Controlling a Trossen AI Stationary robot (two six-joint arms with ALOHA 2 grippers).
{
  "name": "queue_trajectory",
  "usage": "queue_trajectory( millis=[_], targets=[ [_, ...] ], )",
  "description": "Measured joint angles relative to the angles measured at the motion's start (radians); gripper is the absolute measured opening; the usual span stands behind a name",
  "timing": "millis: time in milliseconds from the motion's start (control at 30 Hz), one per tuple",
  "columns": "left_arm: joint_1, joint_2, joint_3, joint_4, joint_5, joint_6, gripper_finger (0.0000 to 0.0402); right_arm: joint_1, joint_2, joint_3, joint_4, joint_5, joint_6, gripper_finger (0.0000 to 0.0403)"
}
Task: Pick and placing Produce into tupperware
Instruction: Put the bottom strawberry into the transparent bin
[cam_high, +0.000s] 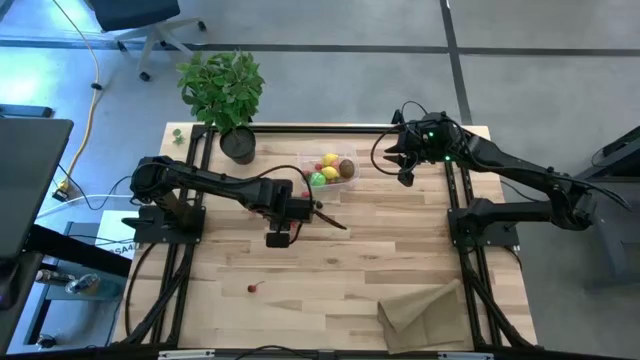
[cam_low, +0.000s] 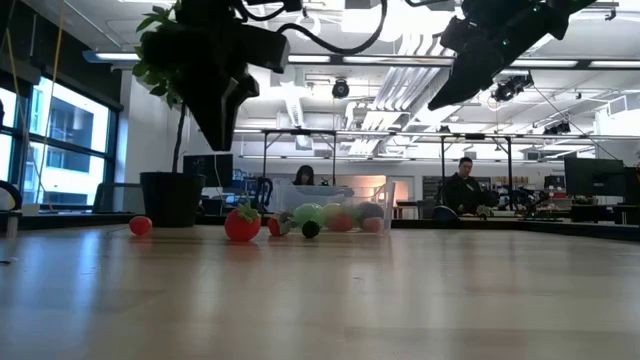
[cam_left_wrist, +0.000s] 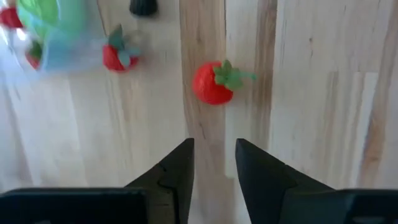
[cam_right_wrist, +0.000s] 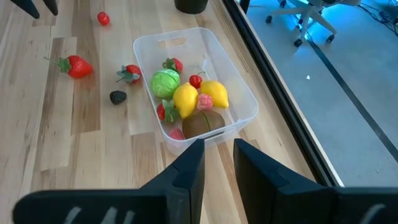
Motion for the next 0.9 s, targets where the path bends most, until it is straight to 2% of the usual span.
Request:
queue_trajectory(
  millis=[67, 267, 533, 633, 800, 900],
  targets=[
    [0.017, 0.0, 0.0, 0.023, 0.0, 0.052, 0.0101, 0.0, 0.0, 0.0, 0.0, 0.0, 0.0, 0.0076],
    [0.092, -0.006, 0.0, 0.103, 0.131, 0.219, 0.0083, 0.0, 0.0, 0.0, 0.0, 0.0, 0.0, 0.0076],
    [0.126, -0.002, -0.002, 0.149, 0.191, 0.371, 0.0072, 0.0, 0.0, 0.0, 0.0, 0.0, 0.0, 0.0076],
    [0.133, -0.006, -0.063, 0.203, 0.201, 0.381, 0.0074, 0.0, 0.0, 0.0, 0.0, 0.0, 0.0, 0.0076],
    [0.141, -0.08, -0.26, 0.432, 0.328, 0.389, 0.0075, 0.0, 0.0, 0.0, 0.0, 0.0, 0.0, 0.0076],
    [0.143, -0.127, -0.308, 0.499, 0.307, 0.433, 0.0076, 0.0, 0.0, 0.0, -0.001, 0.0, 0.0, 0.0076]
  ],
)
